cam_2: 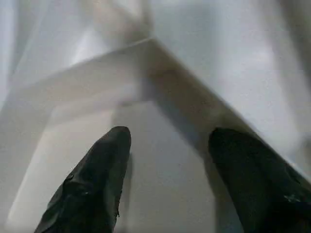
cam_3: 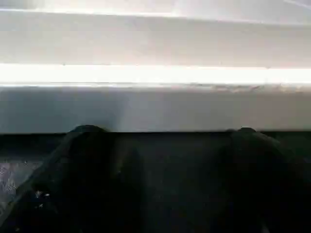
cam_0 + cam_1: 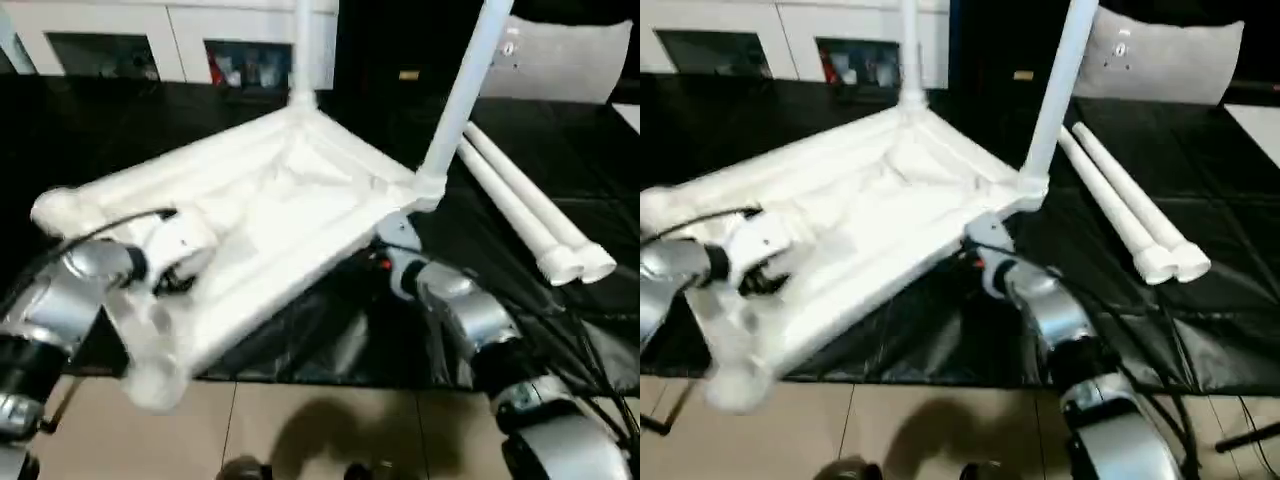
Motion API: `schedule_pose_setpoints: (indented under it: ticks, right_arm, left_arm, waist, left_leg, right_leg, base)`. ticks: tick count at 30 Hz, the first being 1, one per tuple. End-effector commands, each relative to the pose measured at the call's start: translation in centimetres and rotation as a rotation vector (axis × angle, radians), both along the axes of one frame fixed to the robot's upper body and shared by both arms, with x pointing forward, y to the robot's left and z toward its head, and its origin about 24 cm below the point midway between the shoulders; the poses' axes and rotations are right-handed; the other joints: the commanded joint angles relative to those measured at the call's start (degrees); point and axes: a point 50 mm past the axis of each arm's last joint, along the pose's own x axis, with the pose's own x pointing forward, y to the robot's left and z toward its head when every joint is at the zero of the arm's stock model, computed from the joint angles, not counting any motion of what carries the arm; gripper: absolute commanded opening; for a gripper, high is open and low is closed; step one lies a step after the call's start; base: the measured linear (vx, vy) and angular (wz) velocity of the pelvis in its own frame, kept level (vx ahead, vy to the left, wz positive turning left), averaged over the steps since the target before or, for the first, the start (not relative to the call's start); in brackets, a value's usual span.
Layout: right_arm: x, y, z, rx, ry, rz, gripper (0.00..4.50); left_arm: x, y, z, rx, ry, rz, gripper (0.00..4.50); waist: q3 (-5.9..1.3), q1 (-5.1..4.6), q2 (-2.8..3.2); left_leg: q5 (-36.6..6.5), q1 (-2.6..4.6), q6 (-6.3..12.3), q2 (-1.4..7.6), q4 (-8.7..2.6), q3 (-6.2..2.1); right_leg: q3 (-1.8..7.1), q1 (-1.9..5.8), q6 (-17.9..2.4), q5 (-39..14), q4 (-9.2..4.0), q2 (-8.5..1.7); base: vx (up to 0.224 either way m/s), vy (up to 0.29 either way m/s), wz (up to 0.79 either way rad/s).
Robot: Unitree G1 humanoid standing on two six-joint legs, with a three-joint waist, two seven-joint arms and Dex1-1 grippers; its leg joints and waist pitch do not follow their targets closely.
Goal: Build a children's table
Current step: Rotate table base
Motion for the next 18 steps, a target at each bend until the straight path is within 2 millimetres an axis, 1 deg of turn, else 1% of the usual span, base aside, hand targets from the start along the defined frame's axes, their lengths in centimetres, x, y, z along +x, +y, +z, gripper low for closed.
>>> schedule_pose_setpoints:
  ticks: [1, 2, 3, 4, 5, 6, 7, 9, 10, 11, 12, 13, 14, 15, 16, 17, 18]
  right_arm:
    - [0.2, 0.6, 0.2, -0.009, -0.011, 0.006, 4.5]
    - [0.3, 0.6, 0.2, -0.012, -0.016, -0.002, 4.5]
    - [0.3, 0.6, 0.2, -0.012, -0.016, -0.002, 4.5]
    - [0.4, 0.7, 0.3, -0.012, -0.019, -0.007, 4.5]
    - [0.6, 0.7, 0.4, -0.014, -0.026, -0.013, 4.5]
    - [0.6, 0.7, 0.4, -0.014, -0.026, -0.013, 4.5]
    - [0.7, 0.7, 0.6, -0.012, -0.034, -0.022, 4.5]
    - [0.8, 0.6, 0.6, -0.01, -0.037, -0.027, 4.5]
    - [1.0, 0.5, 0.8, -0.012, -0.047, -0.038, 4.5]
    - [1.0, 0.5, 0.8, -0.012, -0.048, -0.04, 4.5]
    - [1.1, 0.3, 1.0, -0.014, -0.058, -0.051, 4.5]
    - [1.2, 0.2, 1.0, -0.015, -0.06, -0.054, 4.5]
    - [1.3, 0.0, 1.1, -0.022, -0.072, -0.066, 4.5]
    - [1.5, -0.5, 1.4, -0.031, -0.088, -0.09, 4.5]
    - [1.6, -1.0, 1.6, -0.035, -0.098, -0.11, 4.5]
    - [1.6, -1.1, 1.7, -0.036, -0.101, -0.118, 4.5]
    - [1.7, -1.7, 2.0, -0.038, -0.111, -0.141, 4.5]
  left_arm:
    - [-1.6, -3.4, -0.7, -0.101, 0.124, -0.216, 3.14]
    - [-2.2, -4.2, -0.7, -0.126, 0.161, -0.271, 3.14]
    - [-2.2, -4.2, -0.7, -0.126, 0.161, -0.271, 3.14]
    - [-2.5, -4.8, -0.7, -0.144, 0.181, -0.309, 3.14]
    - [-2.9, -5.9, -0.7, -0.191, 0.2, -0.357, 3.14]
    - [-2.9, -5.9, -0.7, -0.191, 0.2, -0.357, 3.14]
    - [-3.3, -7.3, -0.6, -0.261, 0.209, -0.406, 3.14]
    - [-3.4, -7.8, -0.5, -0.284, 0.211, -0.423, 3.14]
    - [-3.0, -8.5, -0.4, -0.303, 0.181, -0.424, 3.14]
    - [-2.9, -8.7, -0.5, -0.304, 0.171, -0.42, 3.14]
    - [-2.2, -9.4, -0.5, -0.308, 0.118, -0.397, 3.14]
    - [-2.0, -9.5, -0.5, -0.308, 0.106, -0.392, 3.14]
    - [-1.0, -9.9, -0.5, -0.296, 0.035, -0.353, 3.14]
    - [0.8, -10.2, -0.6, -0.271, -0.071, -0.261, 3.14]
    - [2.0, -10.4, -0.5, -0.253, -0.138, -0.196, 3.14]
    - [2.4, -10.4, -0.5, -0.247, -0.159, -0.171, 3.14]
    - [3.2, -10.4, -0.2, -0.218, -0.222, -0.137, 3.14]
  waist:
    - [-4.11, 0.1, 0.52]
    - [-4.09, 0.08, 0.63]
    - [-4.05, 0.0, 0.69]
    - [-4.05, 0.01, 0.68]
    - [-4.2, -0.04, 0.76]
    - [-4.17, -0.06, 0.75]
    - [-4.3, -0.14, 0.63]
    - [-4.43, -0.03, 0.59]
    - [-4.55, 0.02, 0.48]
    - [-4.57, 0.11, 0.49]
    - [-4.58, 0.05, 0.31]
    - [-4.6, 0.24, 0.38]
    - [-4.7, 0.32, 0.19]
    - [-4.81, 0.51, 0.21]
    - [-4.71, 0.49, 0.04]
    - [-4.8, 0.62, 0.03]
    - [-4.76, 0.54, -0.15]
  left_leg:
    - [-3.27, 0.42, 1.85, 5.03, -4.29, -1.53]
    - [-2.93, 0.49, 1.85, 5.02, -4.3, -1.51]
    - [-3.04, 0.43, 1.82, 4.97, -4.24, -1.42]
    - [-3.05, 0.5, 1.78, 4.95, -4.26, -1.39]
    - [-2.74, 0.49, 1.78, 4.9, -4.21, -1.35]
    - [-2.78, 0.54, 1.77, 4.91, -4.23, -1.33]
    - [-2.65, 0.63, 1.72, 4.98, -4.2, -1.24]
    - [-1.71, 0.45, 1.86, 4.85, -4.07, -1.17]
    - [-1.09, 0.41, 2.19, 4.74, -4.02, -1.14]
    - [-0.87, 0.4, 2.3, 4.68, -3.99, -1.13]
    - [-0.73, 0.33, 2.7, 4.63, -3.98, -1.02]
    - [-0.72, 0.33, 2.68, 4.59, -3.9, -1.09]
    - [-0.81, 0.41, 3.0, 4.44, -3.82, -0.9]
    - [-0.86, 0.45, 3.06, 4.35, -3.74, -0.91]
    - [-1.38, 0.5, 3.32, 4.12, -3.72, -0.75]
    - [-1.83, 0.59, 3.15, 4.11, -3.71, -0.81]
    - [-2.37, 0.04, 3.05, 4.25, -3.99, -1.14]
  right_leg:
    - [5.17, 3.96, -11.01, -6.57, -3.73, -8.78]
    - [5.22, 3.85, -10.83, -7.5, -3.81, -8.77]
    - [5.24, 3.8, -10.76, -7.81, -3.87, -8.71]
    - [5.23, 3.78, -10.57, -8.08, -3.93, -8.62]
    - [5.2, 3.83, -10.46, -7.93, -3.86, -8.47]
    - [5.13, 3.74, -10.47, -7.89, -3.88, -8.36]
    - [5.15, 3.8, -10.54, -7.5, -3.8, -8.33]
    - [5.18, 3.86, -10.76, -5.86, -3.61, -8.33]
    - [5.11, 3.92, -10.78, -5.12, -3.53, -8.18]
    - [5.05, 3.89, -10.66, -4.87, -3.51, -8.08]
    - [5.07, 3.97, -10.51, -4.67, -3.61, -8.02]
    - [5.01, 3.99, -10.27, -4.8, -3.64, -8.08]
    - [5.02, 3.94, -9.63, -5.24, -3.89, -7.9]
    - [4.95, 4.02, -9.1, -5.48, -3.83, -7.79]
    - [4.84, 3.9, -7.89, -6.75, -4.35, -7.29]
    - [4.77, 3.95, -7.47, -7.33, -4.32, -7.29]
    - [4.56, 4.4, -6.61, -8.74, -4.32, -7.57]
  base:
    - [0.0, 0.0, 0.0]
    - [0.0, 0.0, 0.0]
    - [0.0, 0.0, 0.0]
    - [0.0, 0.0, 0.0]
    - [0.0, 0.0, 0.0]
    - [0.0, 0.0, 0.0]
    - [0.0, 0.0, 0.0]
    - [0.0, 0.0, 0.0]
    - [0.0, 0.0, 0.0]
    - [0.0, 0.0, 0.0]
    - [0.0, 0.0, 0.0]
    - [0.0, 0.0, 0.0]
    - [0.0, 0.0, 0.0]
    - [0.0, 0.0, 0.0]
    - [0.0, 0.0, 0.0]
    - [0.0, 0.0, 0.0]
    - [0.0, 0.0, 0.0]
